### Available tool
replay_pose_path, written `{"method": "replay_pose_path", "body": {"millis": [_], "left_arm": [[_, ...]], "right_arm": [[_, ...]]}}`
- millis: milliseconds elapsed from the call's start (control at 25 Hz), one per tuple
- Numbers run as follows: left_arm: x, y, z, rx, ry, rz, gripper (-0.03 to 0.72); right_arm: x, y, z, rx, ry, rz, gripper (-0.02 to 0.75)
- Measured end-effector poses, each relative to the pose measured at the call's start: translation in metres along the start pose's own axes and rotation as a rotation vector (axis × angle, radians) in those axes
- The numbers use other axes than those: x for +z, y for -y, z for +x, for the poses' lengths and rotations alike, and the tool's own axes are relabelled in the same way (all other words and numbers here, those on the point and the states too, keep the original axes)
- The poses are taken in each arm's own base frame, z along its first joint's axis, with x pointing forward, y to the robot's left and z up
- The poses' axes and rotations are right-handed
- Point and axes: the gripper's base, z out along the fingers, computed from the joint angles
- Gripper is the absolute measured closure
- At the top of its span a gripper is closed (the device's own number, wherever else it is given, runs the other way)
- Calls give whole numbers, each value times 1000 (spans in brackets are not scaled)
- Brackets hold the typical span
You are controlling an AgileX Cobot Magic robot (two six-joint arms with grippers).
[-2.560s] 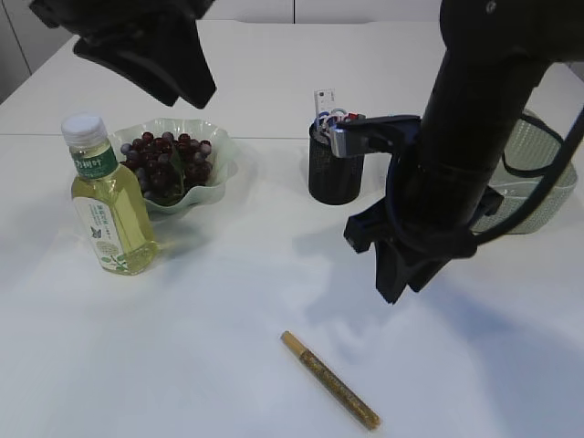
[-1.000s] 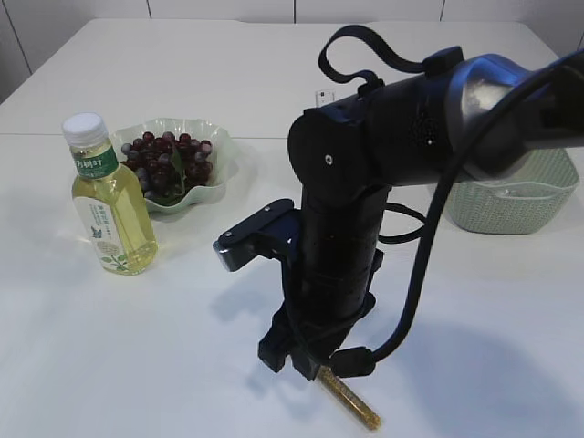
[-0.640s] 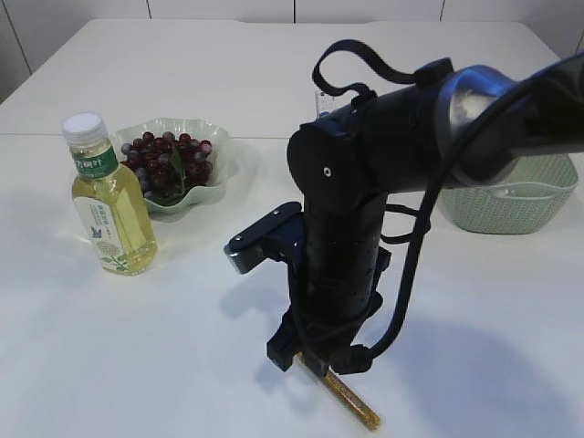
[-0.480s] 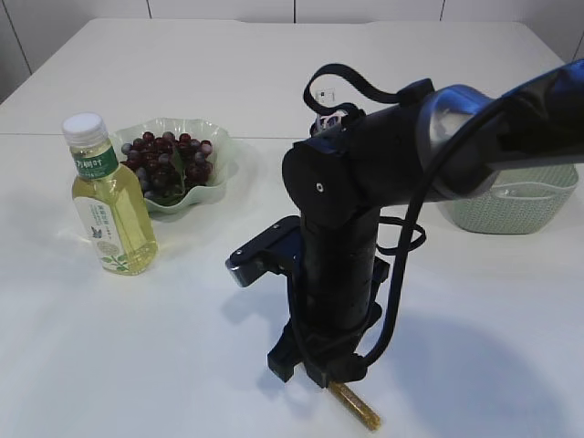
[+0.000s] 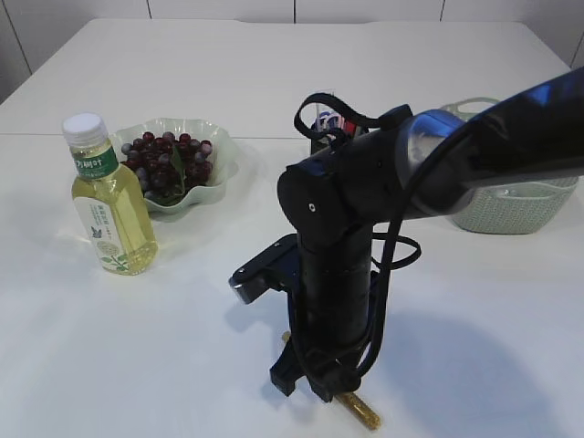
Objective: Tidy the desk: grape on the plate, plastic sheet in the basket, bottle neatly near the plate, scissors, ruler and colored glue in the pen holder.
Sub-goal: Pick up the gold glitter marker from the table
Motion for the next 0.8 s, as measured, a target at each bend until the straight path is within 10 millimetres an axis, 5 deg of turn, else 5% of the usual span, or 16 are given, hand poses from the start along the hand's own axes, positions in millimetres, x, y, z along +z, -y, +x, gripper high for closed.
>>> {"method": "replay_pose_path", "body": {"millis": [640, 800], "left_arm": [[0, 0, 0, 1, 0, -2, 442], [0, -1, 0, 2, 2, -7, 442]], "right_arm": [[10, 0, -2, 3, -23, -5, 361], [9, 0, -4, 3, -16, -5, 428]]}}
